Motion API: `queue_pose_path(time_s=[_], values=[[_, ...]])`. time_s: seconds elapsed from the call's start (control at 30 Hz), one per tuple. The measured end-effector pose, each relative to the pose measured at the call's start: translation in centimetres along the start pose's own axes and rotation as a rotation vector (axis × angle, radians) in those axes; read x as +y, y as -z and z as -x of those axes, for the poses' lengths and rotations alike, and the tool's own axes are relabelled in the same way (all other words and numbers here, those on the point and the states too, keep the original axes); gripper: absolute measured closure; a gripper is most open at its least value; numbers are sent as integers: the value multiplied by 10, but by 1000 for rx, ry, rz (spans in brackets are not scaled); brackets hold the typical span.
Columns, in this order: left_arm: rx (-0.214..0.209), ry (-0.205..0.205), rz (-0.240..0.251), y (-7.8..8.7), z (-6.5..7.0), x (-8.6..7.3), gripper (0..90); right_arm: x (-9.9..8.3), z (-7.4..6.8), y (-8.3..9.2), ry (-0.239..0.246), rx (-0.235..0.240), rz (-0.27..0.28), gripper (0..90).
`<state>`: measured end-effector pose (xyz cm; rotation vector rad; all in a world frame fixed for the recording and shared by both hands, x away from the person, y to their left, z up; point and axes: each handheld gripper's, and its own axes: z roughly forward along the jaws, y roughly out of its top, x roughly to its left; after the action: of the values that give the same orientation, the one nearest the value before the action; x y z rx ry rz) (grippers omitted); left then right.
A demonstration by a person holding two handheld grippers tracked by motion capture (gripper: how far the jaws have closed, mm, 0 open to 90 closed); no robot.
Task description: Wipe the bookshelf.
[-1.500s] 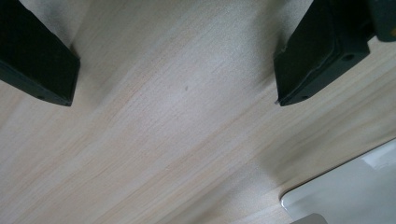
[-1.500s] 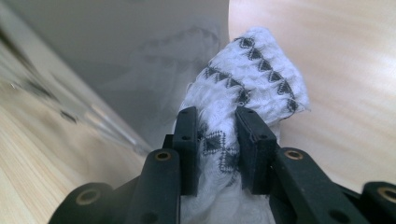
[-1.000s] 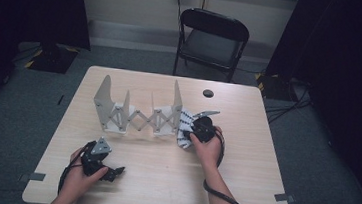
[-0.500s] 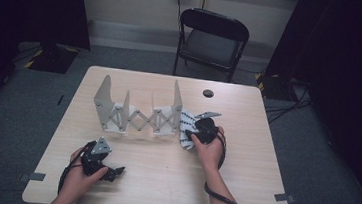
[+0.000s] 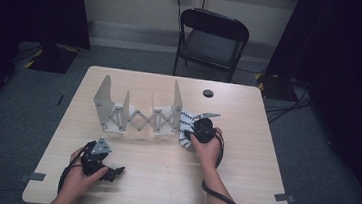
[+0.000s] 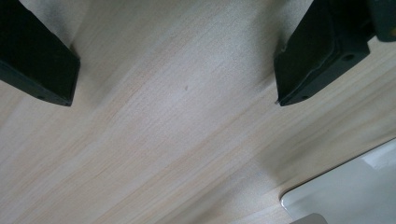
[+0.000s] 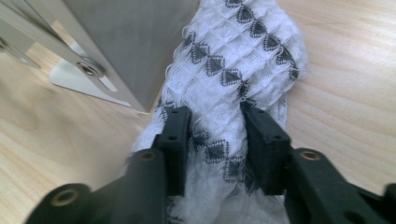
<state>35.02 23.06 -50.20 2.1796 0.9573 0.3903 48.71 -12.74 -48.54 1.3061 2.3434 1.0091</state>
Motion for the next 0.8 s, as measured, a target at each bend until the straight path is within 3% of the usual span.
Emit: queue_pose_path(time_s=[0.1, 0.43, 0.63, 0.8], values=[[0, 0, 0, 0, 0, 0, 0, -1, 0, 0, -30, 17, 4, 695], [0, 0, 0, 0, 0, 0, 0, 0, -2, 1, -63, 27, -4, 750], [0, -1, 0, 0, 0, 0, 0, 5, -2, 8, -63, 39, -15, 767], [0, -1, -1, 0, 0, 0, 0, 17, -1, 23, -46, 31, 11, 770]])
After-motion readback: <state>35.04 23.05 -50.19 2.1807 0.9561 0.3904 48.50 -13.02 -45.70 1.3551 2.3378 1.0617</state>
